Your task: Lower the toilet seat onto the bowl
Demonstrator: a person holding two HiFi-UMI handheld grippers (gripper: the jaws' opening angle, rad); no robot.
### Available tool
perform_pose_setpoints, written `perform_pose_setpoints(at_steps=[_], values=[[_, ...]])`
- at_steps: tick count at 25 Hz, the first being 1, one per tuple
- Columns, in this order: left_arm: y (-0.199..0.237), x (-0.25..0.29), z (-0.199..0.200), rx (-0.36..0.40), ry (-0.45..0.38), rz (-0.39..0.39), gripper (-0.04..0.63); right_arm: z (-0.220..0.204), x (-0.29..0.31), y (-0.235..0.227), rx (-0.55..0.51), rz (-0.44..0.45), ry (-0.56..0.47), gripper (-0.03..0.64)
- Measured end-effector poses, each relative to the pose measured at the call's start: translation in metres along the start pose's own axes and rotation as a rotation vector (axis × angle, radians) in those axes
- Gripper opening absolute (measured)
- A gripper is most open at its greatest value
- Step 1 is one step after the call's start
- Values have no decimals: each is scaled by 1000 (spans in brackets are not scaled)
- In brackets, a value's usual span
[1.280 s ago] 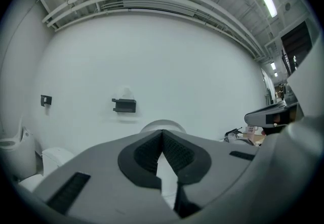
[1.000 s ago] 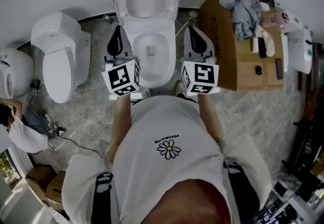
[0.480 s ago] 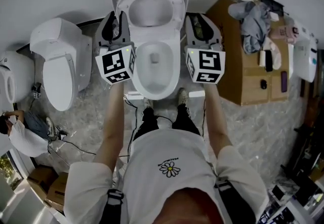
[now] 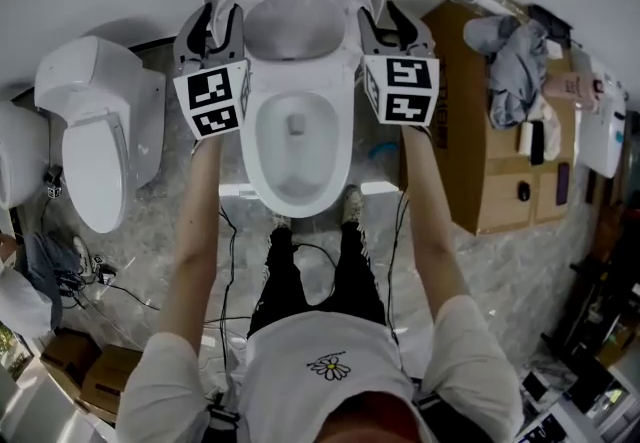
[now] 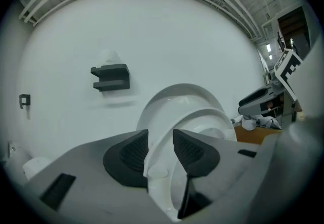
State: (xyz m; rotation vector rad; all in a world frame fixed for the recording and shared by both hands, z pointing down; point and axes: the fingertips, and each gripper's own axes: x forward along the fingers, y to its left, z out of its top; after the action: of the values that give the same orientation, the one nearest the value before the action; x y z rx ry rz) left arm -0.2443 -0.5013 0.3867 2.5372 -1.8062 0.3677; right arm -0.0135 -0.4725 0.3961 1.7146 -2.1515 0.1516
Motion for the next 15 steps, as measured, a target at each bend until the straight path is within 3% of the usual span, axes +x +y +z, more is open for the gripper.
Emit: perform_pose_setpoints(at_steps=[6, 15], values=[[-2, 24, -18, 85, 24, -25, 163, -14, 40, -10, -17, -46, 65, 164], [5, 41, -34, 91, 74, -2, 167, -21, 57, -7, -65, -46, 111, 144]])
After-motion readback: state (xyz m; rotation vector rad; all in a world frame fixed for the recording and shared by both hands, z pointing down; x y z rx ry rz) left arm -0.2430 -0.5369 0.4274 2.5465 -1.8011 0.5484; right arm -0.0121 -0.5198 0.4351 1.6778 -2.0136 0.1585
